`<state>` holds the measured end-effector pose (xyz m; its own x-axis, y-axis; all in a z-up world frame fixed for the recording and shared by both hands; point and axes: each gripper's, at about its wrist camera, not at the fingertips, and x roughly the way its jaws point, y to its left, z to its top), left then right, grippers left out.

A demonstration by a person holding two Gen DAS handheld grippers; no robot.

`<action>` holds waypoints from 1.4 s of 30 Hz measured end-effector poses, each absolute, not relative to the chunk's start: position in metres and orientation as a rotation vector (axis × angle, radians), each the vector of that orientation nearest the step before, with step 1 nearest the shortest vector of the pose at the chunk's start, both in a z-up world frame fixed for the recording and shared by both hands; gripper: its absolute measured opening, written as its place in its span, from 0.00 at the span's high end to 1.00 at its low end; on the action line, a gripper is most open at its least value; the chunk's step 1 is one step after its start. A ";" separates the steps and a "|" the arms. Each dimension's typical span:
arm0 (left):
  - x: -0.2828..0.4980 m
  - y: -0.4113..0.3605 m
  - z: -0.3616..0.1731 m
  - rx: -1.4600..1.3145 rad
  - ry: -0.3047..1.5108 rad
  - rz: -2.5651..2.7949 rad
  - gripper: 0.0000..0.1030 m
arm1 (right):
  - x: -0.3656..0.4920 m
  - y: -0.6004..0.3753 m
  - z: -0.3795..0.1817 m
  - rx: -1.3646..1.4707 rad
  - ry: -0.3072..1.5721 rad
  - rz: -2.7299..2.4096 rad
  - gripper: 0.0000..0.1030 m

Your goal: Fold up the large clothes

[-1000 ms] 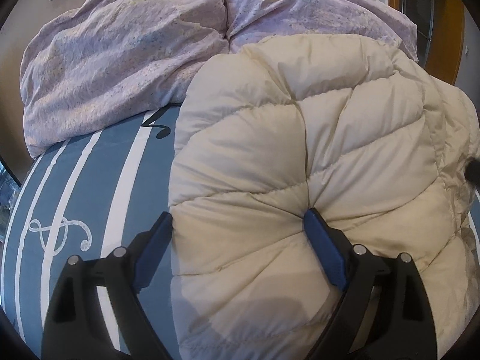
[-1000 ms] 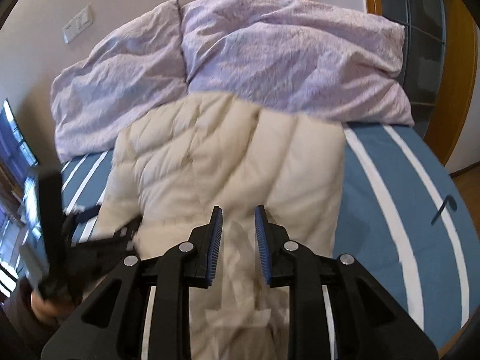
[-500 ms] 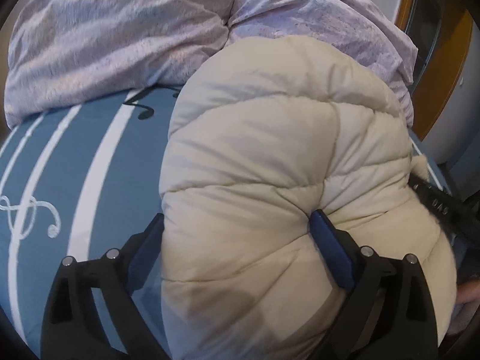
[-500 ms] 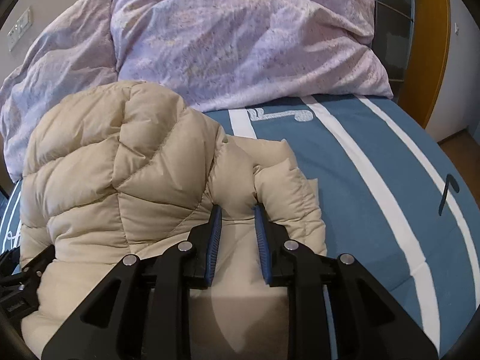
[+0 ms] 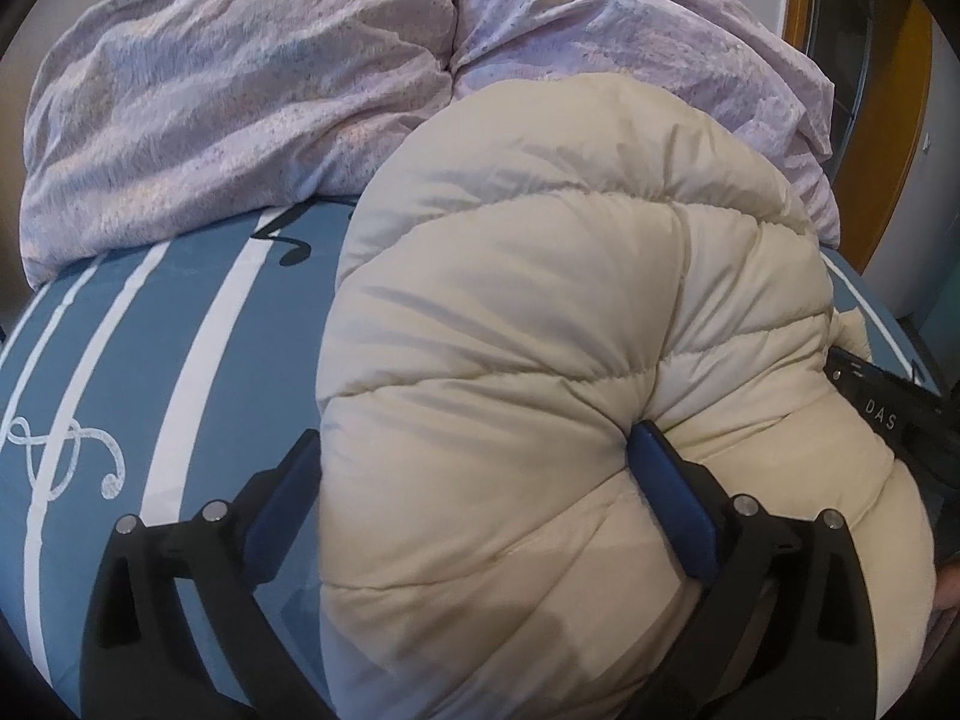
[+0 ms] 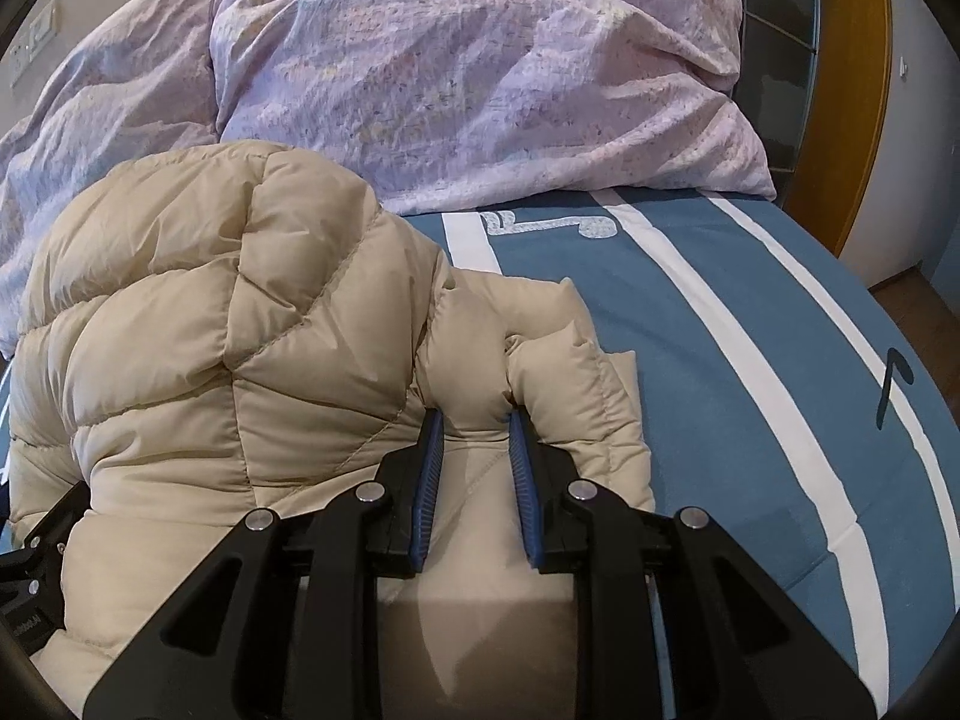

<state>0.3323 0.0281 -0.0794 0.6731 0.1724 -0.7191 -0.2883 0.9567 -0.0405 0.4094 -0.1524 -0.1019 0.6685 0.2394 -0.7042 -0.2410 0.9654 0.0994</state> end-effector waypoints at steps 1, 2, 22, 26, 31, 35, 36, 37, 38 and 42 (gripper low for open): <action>0.332 0.027 -0.080 -0.144 0.783 0.268 0.03 | 0.409 -0.152 -0.102 -0.004 0.793 0.270 0.78; 0.331 0.026 -0.080 -0.137 0.777 0.271 0.02 | 0.409 -0.152 -0.102 -0.006 0.792 0.268 0.78; 0.329 0.033 -0.082 -0.194 0.770 0.235 0.02 | 0.408 -0.149 -0.101 -0.027 0.790 0.256 0.77; 0.324 0.040 -0.065 -0.242 0.799 0.209 0.04 | 0.408 -0.145 -0.101 -0.052 0.792 0.242 0.76; 0.331 0.040 -0.028 -0.184 0.736 0.202 0.04 | 0.408 -0.144 -0.102 -0.056 0.792 0.240 0.76; 0.365 0.032 -0.032 -0.082 0.777 0.241 0.02 | 0.409 -0.145 -0.103 -0.047 0.793 0.245 0.76; 0.370 0.032 -0.035 -0.081 0.782 0.240 0.02 | 0.409 -0.146 -0.103 -0.044 0.793 0.246 0.76; 0.377 0.033 -0.043 -0.085 0.790 0.240 0.02 | 0.409 -0.146 -0.103 -0.040 0.793 0.247 0.76; 0.379 0.034 -0.048 -0.089 0.791 0.241 0.02 | 0.409 -0.147 -0.103 -0.034 0.793 0.249 0.76; 0.381 0.033 -0.062 -0.084 0.761 0.246 0.02 | 0.410 -0.147 -0.103 -0.028 0.790 0.245 0.76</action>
<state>0.3805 0.0335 -0.0623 0.6970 0.1903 -0.6913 -0.2511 0.9679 0.0132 0.4099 -0.1469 -0.1031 0.6771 0.2078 -0.7060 -0.2290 0.9712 0.0662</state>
